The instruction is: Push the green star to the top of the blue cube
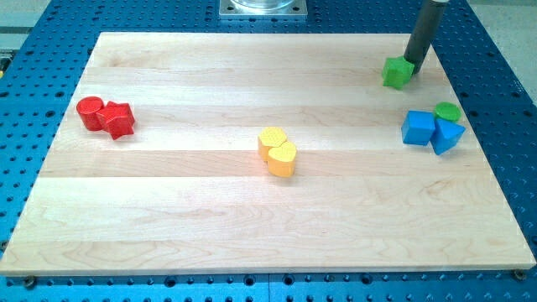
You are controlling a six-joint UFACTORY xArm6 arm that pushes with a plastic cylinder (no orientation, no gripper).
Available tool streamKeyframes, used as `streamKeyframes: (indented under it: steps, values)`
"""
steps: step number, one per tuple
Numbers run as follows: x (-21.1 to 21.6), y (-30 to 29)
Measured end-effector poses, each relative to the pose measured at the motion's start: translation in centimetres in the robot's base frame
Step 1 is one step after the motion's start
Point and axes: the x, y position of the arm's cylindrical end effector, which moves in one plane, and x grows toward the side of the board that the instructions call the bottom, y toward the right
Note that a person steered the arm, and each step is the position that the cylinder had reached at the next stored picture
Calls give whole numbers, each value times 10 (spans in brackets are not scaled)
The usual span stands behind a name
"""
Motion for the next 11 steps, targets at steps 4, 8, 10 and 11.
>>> streamKeyframes:
  steps: [4, 8, 10, 11]
  values:
    - [72, -50]
    - [86, -31]
    - [88, -66]
    - [88, -127]
